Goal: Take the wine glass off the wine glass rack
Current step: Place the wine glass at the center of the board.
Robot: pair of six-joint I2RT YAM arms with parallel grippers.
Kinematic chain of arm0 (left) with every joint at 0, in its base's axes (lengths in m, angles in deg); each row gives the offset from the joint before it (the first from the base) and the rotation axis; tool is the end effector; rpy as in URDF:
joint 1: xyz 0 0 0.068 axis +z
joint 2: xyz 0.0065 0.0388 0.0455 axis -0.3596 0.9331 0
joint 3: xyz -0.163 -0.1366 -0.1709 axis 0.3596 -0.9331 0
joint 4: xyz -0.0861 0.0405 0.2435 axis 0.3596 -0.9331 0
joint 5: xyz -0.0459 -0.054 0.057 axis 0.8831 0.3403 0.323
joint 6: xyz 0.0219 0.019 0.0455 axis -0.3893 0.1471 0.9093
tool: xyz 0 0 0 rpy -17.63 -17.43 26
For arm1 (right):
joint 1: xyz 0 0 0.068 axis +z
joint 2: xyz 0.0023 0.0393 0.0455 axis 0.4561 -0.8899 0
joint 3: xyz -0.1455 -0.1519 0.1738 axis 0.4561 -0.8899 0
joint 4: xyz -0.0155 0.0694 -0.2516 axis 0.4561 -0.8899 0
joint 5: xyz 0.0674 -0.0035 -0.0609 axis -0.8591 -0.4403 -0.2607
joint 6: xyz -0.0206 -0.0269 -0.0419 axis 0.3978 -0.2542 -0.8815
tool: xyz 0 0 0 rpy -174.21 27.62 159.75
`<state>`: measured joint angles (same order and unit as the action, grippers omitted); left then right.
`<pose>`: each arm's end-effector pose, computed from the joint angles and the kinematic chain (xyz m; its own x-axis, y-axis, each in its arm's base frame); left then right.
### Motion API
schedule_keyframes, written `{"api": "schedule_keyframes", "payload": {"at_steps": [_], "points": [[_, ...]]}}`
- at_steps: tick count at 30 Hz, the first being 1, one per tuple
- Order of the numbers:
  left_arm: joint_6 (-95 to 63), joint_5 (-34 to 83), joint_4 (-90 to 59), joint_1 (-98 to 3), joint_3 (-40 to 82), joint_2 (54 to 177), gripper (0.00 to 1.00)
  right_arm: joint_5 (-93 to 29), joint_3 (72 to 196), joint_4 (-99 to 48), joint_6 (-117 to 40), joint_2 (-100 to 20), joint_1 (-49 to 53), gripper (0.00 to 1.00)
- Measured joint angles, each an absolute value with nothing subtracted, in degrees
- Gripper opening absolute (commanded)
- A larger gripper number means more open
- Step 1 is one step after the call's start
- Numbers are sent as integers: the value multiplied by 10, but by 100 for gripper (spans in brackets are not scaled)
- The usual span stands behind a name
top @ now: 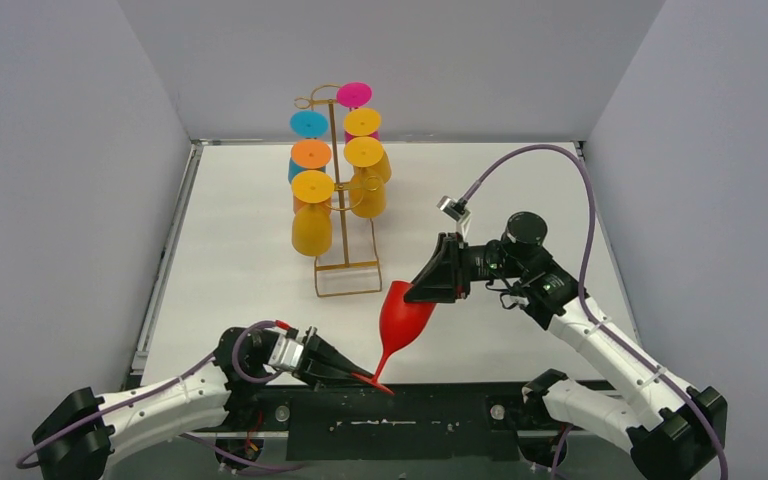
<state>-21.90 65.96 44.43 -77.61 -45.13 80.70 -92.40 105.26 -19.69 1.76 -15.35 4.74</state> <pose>0.0548 -0.1326 0.2400 -0.0238 -0.3062 -0.9517 0.9463 -0.3138 0.0773 0.1632 0.1405 0.3441 -0.7685 -0.1583 -0.6199 -0.6144 -0.0875 0.7841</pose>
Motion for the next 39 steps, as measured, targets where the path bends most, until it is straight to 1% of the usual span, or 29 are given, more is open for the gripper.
{"api": "schedule_keyframes", "payload": {"at_steps": [3, 7, 8, 15, 16, 17, 18, 21, 26, 27, 28, 30, 31, 36, 39], "points": [[-211, 664, 423, -776, -443, 805, 0, -927, 1053, -198, 16, -151, 47, 16], [-201, 678, 404, -777, -432, 805, 0, -937, 1053, -196, 28, -141, 47, 2], [-197, 679, 401, -777, -432, 804, 0, -938, 1053, -195, 29, -137, 47, 0], [-187, 684, 383, -777, -422, 804, 0, -936, 1053, -196, 27, -124, 48, 0], [-186, 684, 383, -777, -422, 806, 4, -935, 1053, -196, 26, -122, 48, 0], [-186, 684, 382, -777, -422, 807, 10, -935, 1053, -196, 25, -121, 48, 0], [-186, 684, 382, -777, -422, 807, 15, -934, 1053, -196, 24, -120, 48, 0], [-190, 673, 373, -777, -422, 807, 24, -935, 1053, -198, 18, -118, 49, 0], [-203, 648, 356, -777, -422, 803, 50, -929, 1056, -234, -21, -114, 52, 0], [-207, 642, 351, -777, -422, 800, 70, -926, 1060, -249, -34, -114, 52, 0], [-208, 637, 348, -777, -422, 798, 80, -920, 1066, -272, -51, -114, 52, 0], [-210, 623, 338, -777, -422, 787, 95, -902, 1078, -304, -81, -114, 52, 0], [-210, 615, 329, -777, -422, 781, 97, -892, 1086, -323, -95, -114, 52, 0], [-207, 558, 249, -777, -414, 744, 97, -800, 1114, -417, -179, -112, 52, 0], [-208, 502, 188, -777, -406, 721, 97, -728, 1116, -459, -217, -108, 52, 0]]}}
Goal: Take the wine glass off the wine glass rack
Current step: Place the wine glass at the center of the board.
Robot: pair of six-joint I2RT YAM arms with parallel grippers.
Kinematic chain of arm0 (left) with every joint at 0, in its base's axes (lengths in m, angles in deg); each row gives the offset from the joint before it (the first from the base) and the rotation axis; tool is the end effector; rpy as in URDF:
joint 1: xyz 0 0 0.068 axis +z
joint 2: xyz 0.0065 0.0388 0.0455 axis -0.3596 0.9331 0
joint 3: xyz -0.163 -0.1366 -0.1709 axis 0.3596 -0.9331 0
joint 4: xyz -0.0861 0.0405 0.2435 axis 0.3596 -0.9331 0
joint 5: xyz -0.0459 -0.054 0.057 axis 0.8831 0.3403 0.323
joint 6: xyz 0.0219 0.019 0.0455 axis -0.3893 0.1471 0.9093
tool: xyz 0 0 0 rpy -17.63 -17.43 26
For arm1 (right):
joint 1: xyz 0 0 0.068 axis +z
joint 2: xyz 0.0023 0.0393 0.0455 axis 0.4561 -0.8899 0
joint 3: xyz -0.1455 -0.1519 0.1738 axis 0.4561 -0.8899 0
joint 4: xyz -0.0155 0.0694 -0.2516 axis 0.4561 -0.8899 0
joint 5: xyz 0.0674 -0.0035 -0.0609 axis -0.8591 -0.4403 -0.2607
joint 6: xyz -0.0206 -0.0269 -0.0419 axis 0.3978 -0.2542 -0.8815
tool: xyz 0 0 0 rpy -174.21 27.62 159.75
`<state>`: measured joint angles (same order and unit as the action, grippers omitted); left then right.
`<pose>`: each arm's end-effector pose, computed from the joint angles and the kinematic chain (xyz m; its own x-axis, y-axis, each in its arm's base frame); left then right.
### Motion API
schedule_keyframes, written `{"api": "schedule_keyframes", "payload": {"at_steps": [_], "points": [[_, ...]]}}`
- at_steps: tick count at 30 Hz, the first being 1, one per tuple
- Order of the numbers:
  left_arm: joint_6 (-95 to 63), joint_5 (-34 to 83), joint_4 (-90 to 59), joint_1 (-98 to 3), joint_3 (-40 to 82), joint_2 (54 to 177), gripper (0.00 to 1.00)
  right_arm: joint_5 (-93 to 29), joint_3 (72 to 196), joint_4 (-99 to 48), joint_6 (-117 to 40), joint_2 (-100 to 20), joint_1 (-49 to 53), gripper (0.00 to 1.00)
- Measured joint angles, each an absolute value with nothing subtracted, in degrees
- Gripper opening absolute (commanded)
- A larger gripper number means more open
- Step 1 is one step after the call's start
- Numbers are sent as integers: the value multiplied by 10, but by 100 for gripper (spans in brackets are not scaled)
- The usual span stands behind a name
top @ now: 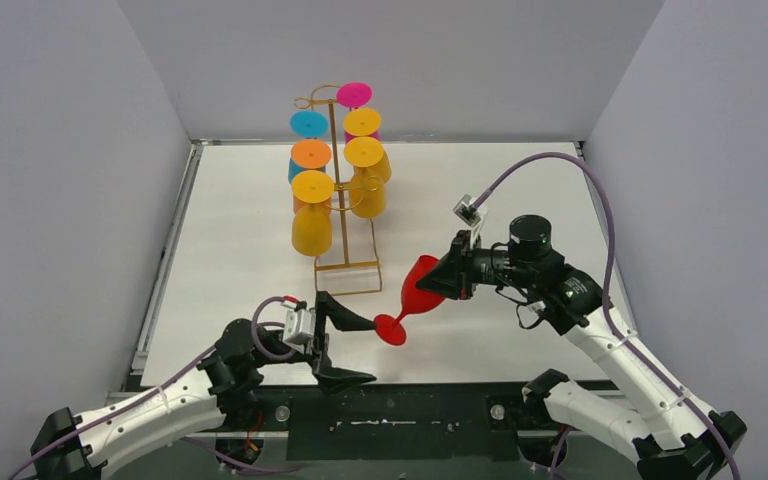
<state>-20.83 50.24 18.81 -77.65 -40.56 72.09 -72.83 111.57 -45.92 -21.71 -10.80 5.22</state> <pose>0.0634 -0.1326 0.2461 -0.1346 -0.2088 -0.9686 0.9905 -0.0560 -0.1256 0.1485 0.1258 0.3526 -0.6488 -0.0954 -0.7549 -0.7513 0.2376 0.6157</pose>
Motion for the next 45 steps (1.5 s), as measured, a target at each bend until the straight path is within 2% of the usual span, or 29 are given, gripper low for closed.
{"api": "schedule_keyframes", "payload": {"at_steps": [9, 18, 29, 36, 45], "points": [[-244, 268, -33, -777, -338, 658, 97, -500, 1116, -512, -268, -108, 52, 0], [-379, 27, -217, -777, -329, 552, 97, -302, 1109, -481, -276, -120, 52, 0], [-519, -190, -447, -777, -276, 487, 97, -101, 1114, -402, -282, -273, 52, 0], [-535, -242, -517, -777, -228, 510, 97, -84, 1188, -380, -282, -379, 43, 0], [-504, -237, -507, -777, -225, 563, 97, -121, 1255, -360, -285, -485, 26, 0]]}}
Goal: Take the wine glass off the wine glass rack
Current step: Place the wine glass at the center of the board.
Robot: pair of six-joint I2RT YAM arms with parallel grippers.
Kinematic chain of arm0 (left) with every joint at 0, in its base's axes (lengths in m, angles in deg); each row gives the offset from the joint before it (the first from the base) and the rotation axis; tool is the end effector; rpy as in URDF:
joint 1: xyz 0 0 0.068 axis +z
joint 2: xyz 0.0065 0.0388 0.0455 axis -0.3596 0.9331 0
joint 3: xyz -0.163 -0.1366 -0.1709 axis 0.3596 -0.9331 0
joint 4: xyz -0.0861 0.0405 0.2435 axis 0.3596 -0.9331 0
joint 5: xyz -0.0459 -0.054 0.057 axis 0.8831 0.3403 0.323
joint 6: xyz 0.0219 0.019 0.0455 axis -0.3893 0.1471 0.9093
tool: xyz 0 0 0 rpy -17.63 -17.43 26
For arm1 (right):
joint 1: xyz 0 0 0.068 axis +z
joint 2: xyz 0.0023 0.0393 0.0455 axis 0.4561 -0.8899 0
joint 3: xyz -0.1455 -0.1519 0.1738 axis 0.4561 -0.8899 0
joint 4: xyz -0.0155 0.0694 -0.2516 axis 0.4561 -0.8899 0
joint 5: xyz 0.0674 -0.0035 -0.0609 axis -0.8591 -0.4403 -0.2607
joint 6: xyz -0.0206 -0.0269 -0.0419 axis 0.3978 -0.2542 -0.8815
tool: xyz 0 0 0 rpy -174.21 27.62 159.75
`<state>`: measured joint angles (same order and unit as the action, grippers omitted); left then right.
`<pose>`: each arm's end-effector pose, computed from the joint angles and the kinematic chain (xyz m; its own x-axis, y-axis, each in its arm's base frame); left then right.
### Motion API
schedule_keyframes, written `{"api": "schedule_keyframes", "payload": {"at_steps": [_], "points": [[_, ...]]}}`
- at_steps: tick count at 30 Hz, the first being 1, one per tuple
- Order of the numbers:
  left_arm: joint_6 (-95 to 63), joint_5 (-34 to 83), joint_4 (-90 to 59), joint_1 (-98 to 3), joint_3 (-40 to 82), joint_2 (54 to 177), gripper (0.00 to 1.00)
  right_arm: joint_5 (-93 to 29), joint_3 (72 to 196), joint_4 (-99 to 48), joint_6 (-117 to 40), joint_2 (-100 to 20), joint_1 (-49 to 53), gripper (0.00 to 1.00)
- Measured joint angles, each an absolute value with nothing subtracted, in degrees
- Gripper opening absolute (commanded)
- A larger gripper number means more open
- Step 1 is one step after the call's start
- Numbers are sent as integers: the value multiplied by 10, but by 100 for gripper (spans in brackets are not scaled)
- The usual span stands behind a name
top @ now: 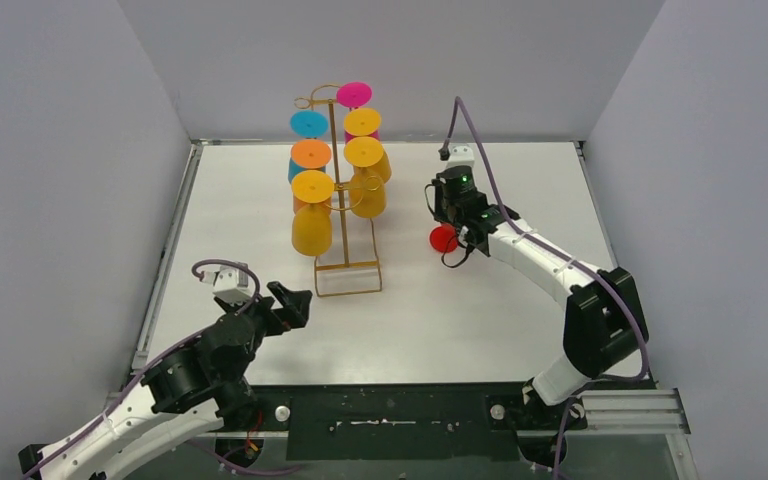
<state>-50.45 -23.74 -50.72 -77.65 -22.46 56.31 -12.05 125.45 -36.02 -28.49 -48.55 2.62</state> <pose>0.0670 -0.0602 0.2623 -0.3577 -0.4532 -0.8165 0.0788 0.8565 -0.5100 0.3144 0.1713 0.2771 -0.5627 0.0092 -0.8266 -0.1782 0.9751 0.1322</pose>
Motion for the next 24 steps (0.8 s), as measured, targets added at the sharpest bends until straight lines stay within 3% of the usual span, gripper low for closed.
{"api": "schedule_keyframes", "payload": {"at_steps": [6, 11, 17, 24], "points": [[-492, -216, -495, -777, -226, 618, 97, -125, 1297, -364, -297, -536, 25, 0], [-473, -204, -493, -777, -225, 643, 97, -126, 1323, -374, -301, -560, 25, 6], [-454, -202, -494, -777, -218, 638, 97, -130, 1348, -398, -305, -573, 25, 21], [-449, -201, -494, -777, -217, 630, 97, -133, 1395, -432, -321, -578, 25, 30]]}}
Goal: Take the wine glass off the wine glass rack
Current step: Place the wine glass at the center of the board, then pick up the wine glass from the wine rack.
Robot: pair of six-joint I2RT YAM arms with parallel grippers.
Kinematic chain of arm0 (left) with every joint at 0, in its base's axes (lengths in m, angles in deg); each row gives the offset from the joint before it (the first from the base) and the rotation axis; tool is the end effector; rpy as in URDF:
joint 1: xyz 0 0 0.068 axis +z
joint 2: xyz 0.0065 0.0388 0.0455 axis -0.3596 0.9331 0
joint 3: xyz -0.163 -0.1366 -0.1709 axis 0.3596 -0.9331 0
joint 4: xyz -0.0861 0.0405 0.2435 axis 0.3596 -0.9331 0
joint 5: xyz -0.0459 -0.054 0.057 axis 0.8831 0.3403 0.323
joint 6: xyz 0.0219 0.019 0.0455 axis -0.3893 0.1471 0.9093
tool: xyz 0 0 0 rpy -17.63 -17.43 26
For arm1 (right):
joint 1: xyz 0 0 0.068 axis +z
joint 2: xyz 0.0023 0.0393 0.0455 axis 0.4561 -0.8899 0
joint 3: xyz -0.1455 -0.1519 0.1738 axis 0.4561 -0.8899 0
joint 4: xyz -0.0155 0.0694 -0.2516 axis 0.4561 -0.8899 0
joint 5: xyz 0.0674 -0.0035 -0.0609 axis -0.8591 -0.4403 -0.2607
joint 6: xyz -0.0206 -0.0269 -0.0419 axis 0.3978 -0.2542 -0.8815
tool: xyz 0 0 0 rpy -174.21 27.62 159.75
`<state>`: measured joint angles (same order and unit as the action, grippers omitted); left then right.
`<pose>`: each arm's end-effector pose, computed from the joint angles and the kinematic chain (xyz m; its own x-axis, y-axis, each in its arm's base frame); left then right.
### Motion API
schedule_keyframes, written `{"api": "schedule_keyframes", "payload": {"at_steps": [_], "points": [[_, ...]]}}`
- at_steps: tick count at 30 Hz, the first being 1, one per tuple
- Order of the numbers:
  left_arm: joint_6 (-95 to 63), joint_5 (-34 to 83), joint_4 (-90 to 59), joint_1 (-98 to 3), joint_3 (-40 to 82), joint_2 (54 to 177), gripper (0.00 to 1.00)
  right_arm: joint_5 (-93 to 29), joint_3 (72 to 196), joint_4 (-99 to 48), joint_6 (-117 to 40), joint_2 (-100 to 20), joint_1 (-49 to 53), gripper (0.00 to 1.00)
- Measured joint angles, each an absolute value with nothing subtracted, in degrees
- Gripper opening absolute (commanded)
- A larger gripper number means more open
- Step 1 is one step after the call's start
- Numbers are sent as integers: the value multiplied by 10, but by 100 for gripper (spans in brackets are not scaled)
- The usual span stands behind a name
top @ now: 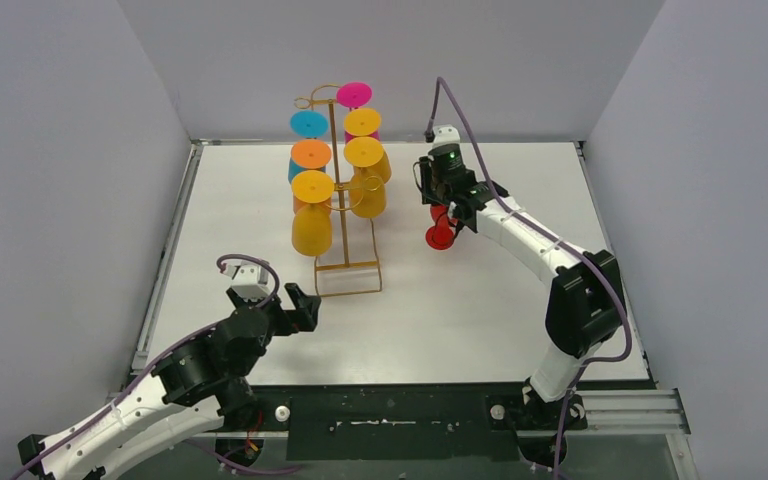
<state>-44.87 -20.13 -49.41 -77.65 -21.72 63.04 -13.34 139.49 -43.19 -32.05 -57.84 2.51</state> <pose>0.0758 -0.0768 0.2591 -0.4240 -0.2984 -0.8551 0.1390 0.9115 -0.3871 0.3513 0.1924 0.2907 -0.5850 -0.0686 -0.8082 -0.2254 0.9709 0.0807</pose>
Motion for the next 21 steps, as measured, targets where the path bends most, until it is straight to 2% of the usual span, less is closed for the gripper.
{"api": "schedule_keyframes", "payload": {"at_steps": [3, 8, 12, 17, 21], "points": [[-449, -200, -494, -777, -217, 635, 97, -141, 1412, -439, -323, -577, 25, 33], [-452, -200, -502, -777, -207, 653, 97, -157, 1413, -451, -313, -545, 25, 44], [-458, -200, -510, -777, -184, 658, 97, -175, 1377, -442, -282, -468, 25, 56], [-445, -187, -541, -777, -114, 670, 97, -211, 1253, -391, -202, -320, 25, 62], [-429, -193, -558, -777, -56, 678, 97, -262, 1147, -346, -159, -227, 25, 72]]}}
